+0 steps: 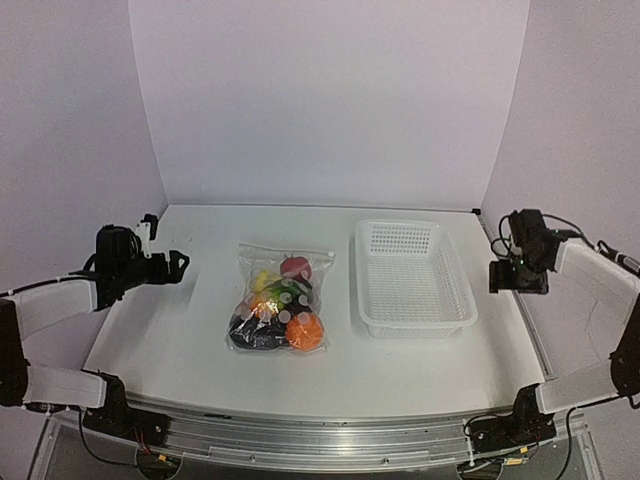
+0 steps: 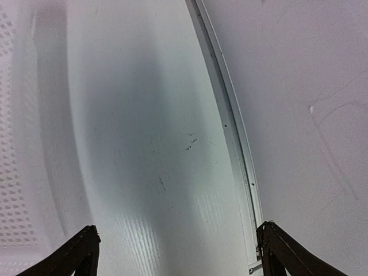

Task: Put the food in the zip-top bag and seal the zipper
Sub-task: Reset both arms

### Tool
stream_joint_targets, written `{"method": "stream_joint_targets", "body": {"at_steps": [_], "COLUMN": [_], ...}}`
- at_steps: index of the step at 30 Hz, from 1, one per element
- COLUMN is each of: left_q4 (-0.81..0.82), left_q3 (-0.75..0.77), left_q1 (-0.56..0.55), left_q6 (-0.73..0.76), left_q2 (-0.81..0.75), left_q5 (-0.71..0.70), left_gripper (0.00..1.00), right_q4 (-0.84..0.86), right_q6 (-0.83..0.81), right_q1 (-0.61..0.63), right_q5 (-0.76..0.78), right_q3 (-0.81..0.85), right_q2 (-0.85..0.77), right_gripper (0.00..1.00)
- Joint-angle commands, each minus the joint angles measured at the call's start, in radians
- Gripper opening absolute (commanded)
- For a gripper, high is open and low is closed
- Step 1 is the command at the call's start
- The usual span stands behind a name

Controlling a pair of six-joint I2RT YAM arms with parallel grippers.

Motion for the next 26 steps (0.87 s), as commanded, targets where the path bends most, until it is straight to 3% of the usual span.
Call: {"method": "stream_joint_targets", "body": {"at_steps": [1, 4, 16, 26], "left_q4": [0.414, 0.526, 0.582, 0.612], "left_q3": [-0.24, -0.352, -0.441, -0.437], "left_q1": [0.012, 0.017, 0.055, 0.06], "left_q6": [-0.102, -0.099, -0.068, -0.023], "left_q2": [-0.092, -0.13, -0.147, -0.128], "left_q5": [-0.2, -0.196, -0.081, -0.089], "left_gripper": [1.0, 1.0, 0.99, 1.0], "right_q4": [0.287, 0.381, 0.77, 0.881], "right_q6": [0.049, 0.052, -0.043, -0.057], "right_q1": [-0.032, -0.032, -0.032, -0.032], "right_q5": [-0.013, -0.023, -0.138, -0.197], "right_q3": [-0.26, -0.366, -0.639, -0.707], "right_q2": [-0.137, -0.18, -0.264, -0.285], "right_gripper": [0.92, 0.92, 0.92, 0.92]}}
